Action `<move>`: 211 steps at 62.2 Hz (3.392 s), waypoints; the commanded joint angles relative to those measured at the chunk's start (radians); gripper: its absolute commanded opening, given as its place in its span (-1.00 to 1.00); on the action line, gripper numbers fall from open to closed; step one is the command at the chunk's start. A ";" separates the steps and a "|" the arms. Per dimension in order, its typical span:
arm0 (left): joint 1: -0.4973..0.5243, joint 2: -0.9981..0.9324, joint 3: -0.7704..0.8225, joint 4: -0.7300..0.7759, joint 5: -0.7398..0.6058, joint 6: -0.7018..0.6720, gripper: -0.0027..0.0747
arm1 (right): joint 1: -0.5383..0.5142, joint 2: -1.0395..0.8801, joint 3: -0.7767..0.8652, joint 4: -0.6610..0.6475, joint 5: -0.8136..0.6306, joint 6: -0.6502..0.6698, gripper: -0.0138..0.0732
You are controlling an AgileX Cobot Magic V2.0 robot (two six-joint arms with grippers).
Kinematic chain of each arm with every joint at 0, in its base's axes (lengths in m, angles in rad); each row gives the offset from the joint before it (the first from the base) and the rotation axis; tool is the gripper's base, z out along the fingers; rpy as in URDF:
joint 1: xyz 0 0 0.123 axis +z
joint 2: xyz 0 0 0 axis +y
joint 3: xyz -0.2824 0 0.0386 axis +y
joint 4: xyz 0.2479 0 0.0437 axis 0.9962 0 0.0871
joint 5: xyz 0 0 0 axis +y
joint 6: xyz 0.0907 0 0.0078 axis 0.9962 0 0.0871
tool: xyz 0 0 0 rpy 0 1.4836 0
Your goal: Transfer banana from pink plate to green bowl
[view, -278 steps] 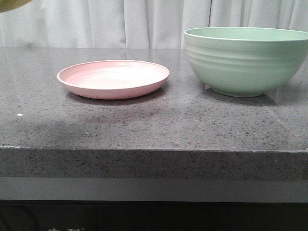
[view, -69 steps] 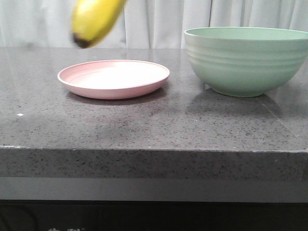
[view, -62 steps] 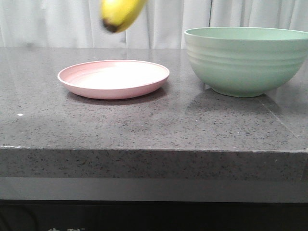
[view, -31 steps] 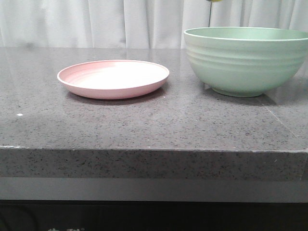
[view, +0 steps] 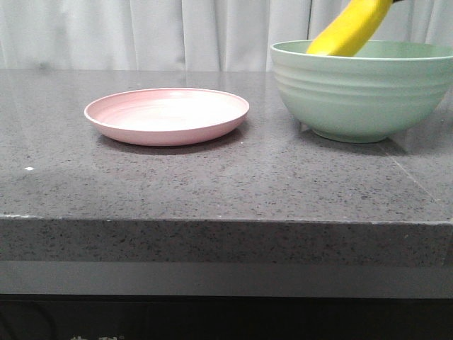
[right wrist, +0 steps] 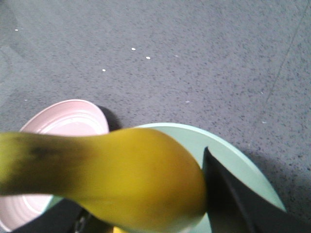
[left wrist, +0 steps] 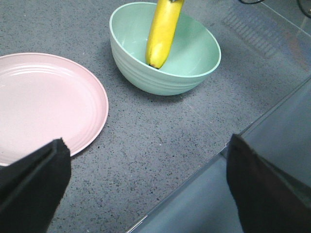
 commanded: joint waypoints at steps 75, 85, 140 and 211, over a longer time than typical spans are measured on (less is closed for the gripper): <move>-0.004 -0.010 -0.035 -0.019 -0.063 0.000 0.72 | 0.044 -0.678 0.214 -0.688 0.108 0.501 0.63; -0.004 -0.010 -0.035 -0.019 -0.063 0.000 0.72 | 0.043 -0.861 0.326 -0.845 0.116 0.618 0.63; -0.004 -0.010 -0.035 -0.019 -0.063 0.000 -0.14 | 0.043 -1.168 0.518 -0.766 0.215 0.679 -0.23; -0.004 -0.015 0.000 0.341 -0.096 -0.246 -0.98 | 0.043 -1.168 0.518 -0.760 0.219 0.679 -0.84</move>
